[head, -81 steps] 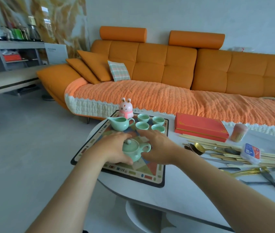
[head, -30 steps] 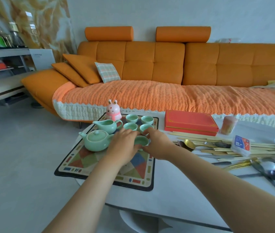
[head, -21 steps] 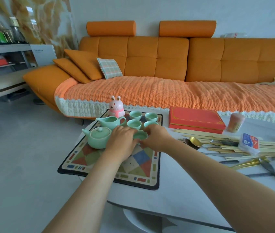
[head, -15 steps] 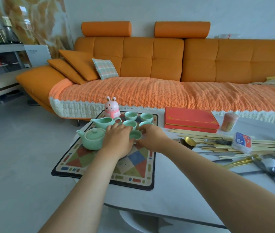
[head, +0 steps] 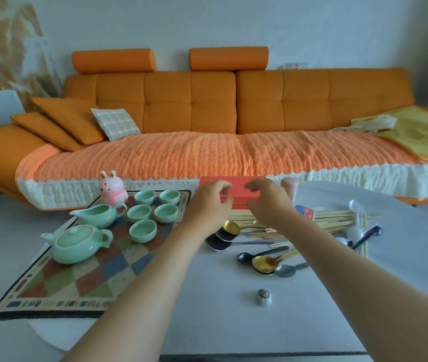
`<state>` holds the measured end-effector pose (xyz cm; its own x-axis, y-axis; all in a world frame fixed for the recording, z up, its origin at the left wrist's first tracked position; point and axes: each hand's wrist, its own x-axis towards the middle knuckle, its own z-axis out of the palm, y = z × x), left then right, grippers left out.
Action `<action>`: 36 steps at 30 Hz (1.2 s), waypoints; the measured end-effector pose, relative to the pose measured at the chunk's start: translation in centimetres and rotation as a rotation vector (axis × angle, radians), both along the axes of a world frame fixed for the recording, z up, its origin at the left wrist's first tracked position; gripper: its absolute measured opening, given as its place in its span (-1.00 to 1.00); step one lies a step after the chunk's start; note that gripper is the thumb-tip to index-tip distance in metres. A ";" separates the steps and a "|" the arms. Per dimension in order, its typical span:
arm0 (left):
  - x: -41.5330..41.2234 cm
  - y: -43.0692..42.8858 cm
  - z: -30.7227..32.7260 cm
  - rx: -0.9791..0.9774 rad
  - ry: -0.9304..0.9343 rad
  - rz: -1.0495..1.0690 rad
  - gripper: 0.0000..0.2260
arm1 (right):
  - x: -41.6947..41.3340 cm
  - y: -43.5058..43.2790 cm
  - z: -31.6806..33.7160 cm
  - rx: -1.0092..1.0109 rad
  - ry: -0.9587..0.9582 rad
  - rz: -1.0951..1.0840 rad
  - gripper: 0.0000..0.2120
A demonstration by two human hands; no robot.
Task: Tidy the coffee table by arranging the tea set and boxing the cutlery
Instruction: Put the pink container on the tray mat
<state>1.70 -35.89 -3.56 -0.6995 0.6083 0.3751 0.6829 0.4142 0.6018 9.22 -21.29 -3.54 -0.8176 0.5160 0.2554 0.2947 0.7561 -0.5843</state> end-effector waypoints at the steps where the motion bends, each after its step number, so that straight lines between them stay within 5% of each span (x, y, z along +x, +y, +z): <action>1: 0.3 1.7 0.2 -0.026 -0.017 -0.027 -0.71 | 0.5 1.5 -0.1 -0.020 0.016 -0.037 -0.56; 6: 0.9 10.2 0.4 -0.108 -0.049 -0.122 -0.61 | 1.4 9.0 -0.6 -0.027 0.091 -0.183 -0.64; 9: 0.8 14.3 0.1 -0.162 -0.072 -0.154 -0.55 | 1.1 12.0 -0.5 -0.114 0.063 -0.225 -0.49; 14: -0.2 19.3 -1.3 -0.324 -0.036 -0.117 -0.51 | 0.2 14.2 -1.8 -0.250 -0.072 -0.158 -0.42; 18: -1.4 21.3 -2.5 -0.484 0.057 -0.044 -0.48 | -0.2 14.8 -2.4 -0.162 -0.111 -0.109 -0.47; 23: -2.0 20.8 -2.6 -0.195 -0.008 -0.096 -0.78 | 0.2 14.5 -2.3 -0.173 0.015 -0.092 -0.46; 29: -1.1 15.5 -0.1 0.048 -0.084 -0.136 -0.64 | 0.8 11.6 0.1 -0.114 0.145 0.046 -0.45; 36: -1.2 4.4 0.8 0.063 -0.137 -0.046 -0.63 | -0.7 3.8 1.2 -0.088 0.115 0.295 -0.48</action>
<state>0.50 -31.52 -2.72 -0.7189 0.6189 0.3163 0.6097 0.3431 0.7145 8.48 -17.46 -2.30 -0.9034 0.2857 0.3197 -0.0009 0.7443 -0.6678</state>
